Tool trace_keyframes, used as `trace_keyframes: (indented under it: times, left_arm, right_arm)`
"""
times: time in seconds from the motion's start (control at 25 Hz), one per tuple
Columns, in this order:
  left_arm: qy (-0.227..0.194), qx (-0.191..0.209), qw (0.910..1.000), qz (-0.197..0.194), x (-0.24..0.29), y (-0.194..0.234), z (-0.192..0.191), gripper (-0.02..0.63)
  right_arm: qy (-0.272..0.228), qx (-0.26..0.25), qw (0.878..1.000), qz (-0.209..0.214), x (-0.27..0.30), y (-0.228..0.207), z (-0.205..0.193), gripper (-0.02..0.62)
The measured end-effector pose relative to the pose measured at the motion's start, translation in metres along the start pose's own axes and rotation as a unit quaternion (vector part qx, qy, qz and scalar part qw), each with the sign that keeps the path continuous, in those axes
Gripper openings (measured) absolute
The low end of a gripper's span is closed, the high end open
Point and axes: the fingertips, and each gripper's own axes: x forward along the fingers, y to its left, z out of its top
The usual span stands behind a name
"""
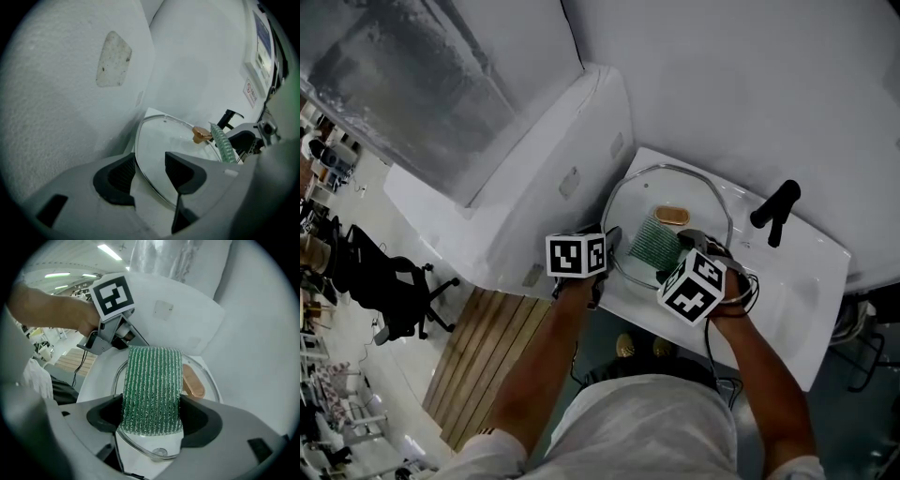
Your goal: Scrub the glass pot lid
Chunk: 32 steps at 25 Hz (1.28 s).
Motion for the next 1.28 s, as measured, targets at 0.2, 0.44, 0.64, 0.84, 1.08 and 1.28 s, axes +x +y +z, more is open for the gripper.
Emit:
trace_keyframes:
  times: [0.2,0.44,0.64,0.84,1.08,1.28]
  left_arm:
    - [0.001,0.001,1.0000,0.000,0.000,0.000,0.000,0.212]
    - [-0.001,0.002,1.0000,0.001,0.000,0.000,0.000,0.212]
    - [-0.002,0.000,1.0000,0.003,0.000,0.000,0.000,0.212]
    - [-0.001,-0.004,1.0000,0.005,0.000,0.001,-0.001,0.212]
    - [0.000,-0.005,1.0000,0.005,0.000,0.000,-0.001,0.212]
    - [-0.001,-0.006,1.0000,0.007,0.000,0.000,-0.001,0.212]
  right_arm:
    - [-0.032,0.080,0.996,0.011,-0.009,-0.015,-0.018,0.348]
    - [-0.048,0.182,0.982,0.018,-0.010,-0.036,-0.050,0.348]
    - [-0.064,0.246,0.967,0.024,-0.011,-0.051,-0.070,0.348]
    - [-0.079,0.298,0.951,0.028,-0.013,-0.062,-0.086,0.348]
    - [-0.112,0.365,0.923,0.050,-0.018,-0.068,-0.100,0.348]
    - [-0.118,0.349,0.929,0.045,-0.031,-0.059,-0.096,0.348]
